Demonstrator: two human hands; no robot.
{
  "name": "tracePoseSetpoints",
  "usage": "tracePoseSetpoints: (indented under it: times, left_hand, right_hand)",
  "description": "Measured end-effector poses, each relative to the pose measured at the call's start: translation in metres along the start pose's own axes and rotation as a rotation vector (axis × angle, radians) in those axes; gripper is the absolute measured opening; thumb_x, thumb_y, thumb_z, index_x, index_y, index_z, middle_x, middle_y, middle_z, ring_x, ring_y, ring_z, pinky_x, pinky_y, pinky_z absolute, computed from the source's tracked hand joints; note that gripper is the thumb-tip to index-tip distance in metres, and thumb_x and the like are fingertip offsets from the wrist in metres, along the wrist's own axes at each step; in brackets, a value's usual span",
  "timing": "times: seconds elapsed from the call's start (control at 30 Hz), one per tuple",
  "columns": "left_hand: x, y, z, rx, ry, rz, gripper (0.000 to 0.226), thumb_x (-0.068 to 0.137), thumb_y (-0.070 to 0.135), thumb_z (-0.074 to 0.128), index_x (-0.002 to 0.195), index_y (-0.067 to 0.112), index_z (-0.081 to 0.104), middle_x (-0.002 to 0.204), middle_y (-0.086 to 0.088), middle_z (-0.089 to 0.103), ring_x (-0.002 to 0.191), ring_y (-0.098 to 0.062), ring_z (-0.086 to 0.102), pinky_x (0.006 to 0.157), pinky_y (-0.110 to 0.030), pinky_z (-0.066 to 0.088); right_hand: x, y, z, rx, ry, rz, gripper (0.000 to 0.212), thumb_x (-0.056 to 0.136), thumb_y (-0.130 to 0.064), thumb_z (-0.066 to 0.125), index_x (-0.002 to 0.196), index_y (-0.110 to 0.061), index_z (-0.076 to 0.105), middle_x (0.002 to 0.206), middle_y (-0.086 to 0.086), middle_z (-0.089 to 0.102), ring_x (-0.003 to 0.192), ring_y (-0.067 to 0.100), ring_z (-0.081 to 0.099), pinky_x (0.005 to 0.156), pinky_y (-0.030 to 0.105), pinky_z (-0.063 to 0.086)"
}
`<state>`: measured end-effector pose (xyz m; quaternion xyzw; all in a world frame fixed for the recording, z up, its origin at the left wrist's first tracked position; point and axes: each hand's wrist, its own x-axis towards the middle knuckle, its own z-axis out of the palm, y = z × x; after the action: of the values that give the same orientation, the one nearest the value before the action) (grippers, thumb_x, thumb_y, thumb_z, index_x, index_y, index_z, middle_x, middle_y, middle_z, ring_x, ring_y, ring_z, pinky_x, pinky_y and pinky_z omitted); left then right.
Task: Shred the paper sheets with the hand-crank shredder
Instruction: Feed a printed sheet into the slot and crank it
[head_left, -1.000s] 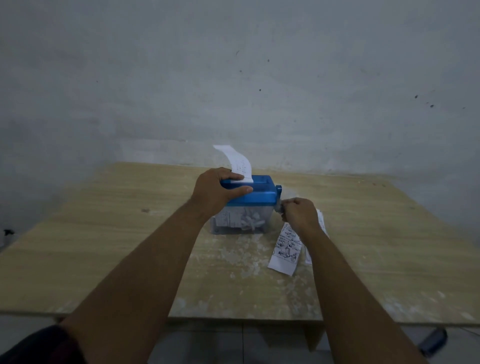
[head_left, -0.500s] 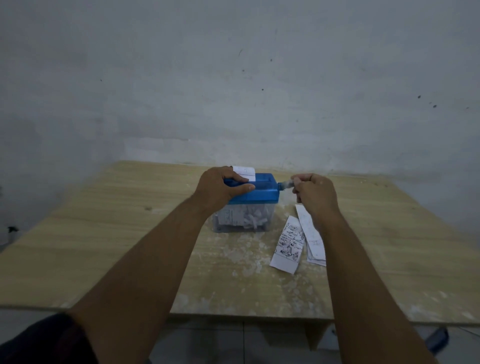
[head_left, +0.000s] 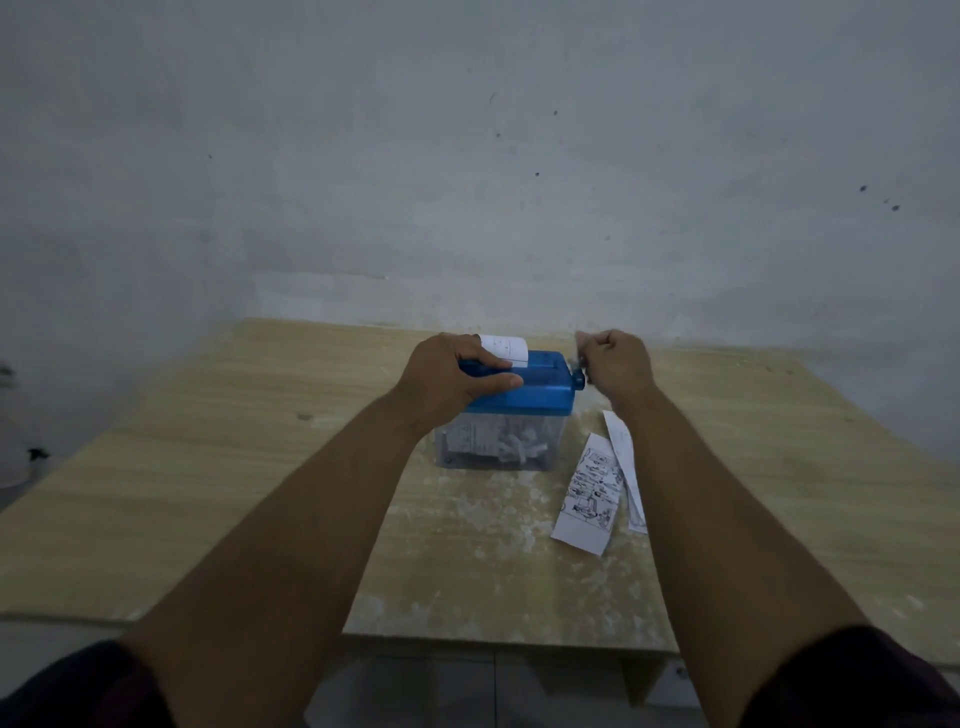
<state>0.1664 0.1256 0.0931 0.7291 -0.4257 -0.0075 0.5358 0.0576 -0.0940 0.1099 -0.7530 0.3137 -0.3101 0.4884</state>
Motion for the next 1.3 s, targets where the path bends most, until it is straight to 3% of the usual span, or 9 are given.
tracePoseSetpoints:
  times: [0.2,0.33,0.47,0.67,0.73,0.93,1.1,1.17,1.3]
  left_hand:
    - [0.001,-0.002,0.003,0.047,-0.002,0.015,0.028,0.077,0.045,0.093,0.097,0.026,0.086,0.093,0.012,0.075,0.086,0.002,0.066,0.066,-0.01,0.048]
    - [0.001,-0.002,0.004,0.066,-0.011,0.043,0.027,0.079,0.046,0.091,0.099,0.029,0.086,0.092,0.008,0.072,0.083,-0.001,0.064,0.064,-0.009,0.043]
    - [0.002,-0.002,0.002,0.065,-0.002,0.042,0.026,0.079,0.046,0.091,0.099,0.03,0.086,0.094,-0.002,0.07,0.086,-0.013,0.064,0.065,-0.011,0.043]
    - [0.003,0.0,-0.001,0.055,-0.051,0.029,0.026,0.08,0.043,0.091,0.101,0.028,0.086,0.097,-0.006,0.071,0.091,-0.02,0.066,0.072,-0.026,0.053]
    - [0.003,0.0,-0.003,0.075,-0.068,0.042,0.026,0.081,0.041,0.09,0.103,0.027,0.086,0.096,-0.005,0.071,0.091,-0.021,0.066,0.07,-0.022,0.052]
    - [0.003,0.001,-0.003,0.044,-0.07,0.034,0.028,0.079,0.045,0.09,0.101,0.028,0.086,0.098,-0.007,0.073,0.091,-0.021,0.067,0.076,-0.033,0.054]
    - [0.001,0.0,0.0,0.021,-0.048,0.015,0.026,0.079,0.044,0.091,0.098,0.029,0.086,0.098,0.0,0.074,0.092,-0.015,0.068,0.074,-0.026,0.055]
    - [0.0,-0.002,0.002,0.004,-0.03,0.008,0.024,0.077,0.045,0.093,0.096,0.031,0.086,0.101,0.0,0.074,0.095,-0.016,0.069,0.081,-0.034,0.058]
    - [0.002,-0.002,0.004,-0.004,-0.016,-0.005,0.022,0.075,0.045,0.095,0.091,0.033,0.085,0.1,0.003,0.074,0.096,-0.015,0.069,0.085,-0.04,0.059]
  right_hand:
    - [-0.022,0.055,0.014,-0.045,-0.055,0.181,0.032,0.099,-0.004,0.053,0.068,-0.008,0.059,0.064,0.012,0.057,0.061,0.024,0.05,0.065,0.04,0.043]
    - [-0.059,0.063,0.006,-0.032,-0.029,0.186,0.028,0.101,-0.02,0.054,0.074,-0.013,0.061,0.073,0.008,0.061,0.073,0.027,0.056,0.07,0.038,0.045]
    - [-0.094,0.049,-0.008,0.135,0.088,0.097,0.031,0.103,-0.033,0.062,0.081,-0.013,0.067,0.07,0.002,0.062,0.064,0.017,0.053,0.064,0.033,0.043]
    - [-0.099,0.0,-0.035,0.228,0.046,-0.089,0.021,0.102,-0.018,0.06,0.089,-0.012,0.076,0.069,0.001,0.067,0.059,0.013,0.053,0.063,0.035,0.043]
    - [-0.084,-0.015,-0.038,0.156,0.022,-0.124,0.021,0.103,-0.019,0.06,0.093,-0.012,0.077,0.07,-0.001,0.07,0.059,0.011,0.055,0.066,0.033,0.046]
    - [-0.019,-0.018,-0.03,0.144,-0.075,-0.051,0.028,0.102,-0.035,0.067,0.092,-0.008,0.07,0.075,0.006,0.071,0.062,0.019,0.055,0.065,0.037,0.05]
    - [-0.012,0.033,-0.006,0.078,-0.182,0.185,0.021,0.104,-0.02,0.064,0.092,-0.002,0.064,0.072,0.009,0.067,0.063,0.02,0.054,0.061,0.037,0.052]
    - [-0.023,0.052,-0.001,0.101,-0.157,0.225,0.021,0.104,-0.015,0.06,0.087,-0.003,0.064,0.07,0.007,0.066,0.064,0.021,0.053,0.058,0.033,0.049]
    - [-0.069,0.066,0.004,0.033,0.01,0.161,0.032,0.103,-0.03,0.059,0.079,-0.012,0.069,0.07,0.004,0.068,0.065,0.019,0.058,0.065,0.035,0.048]
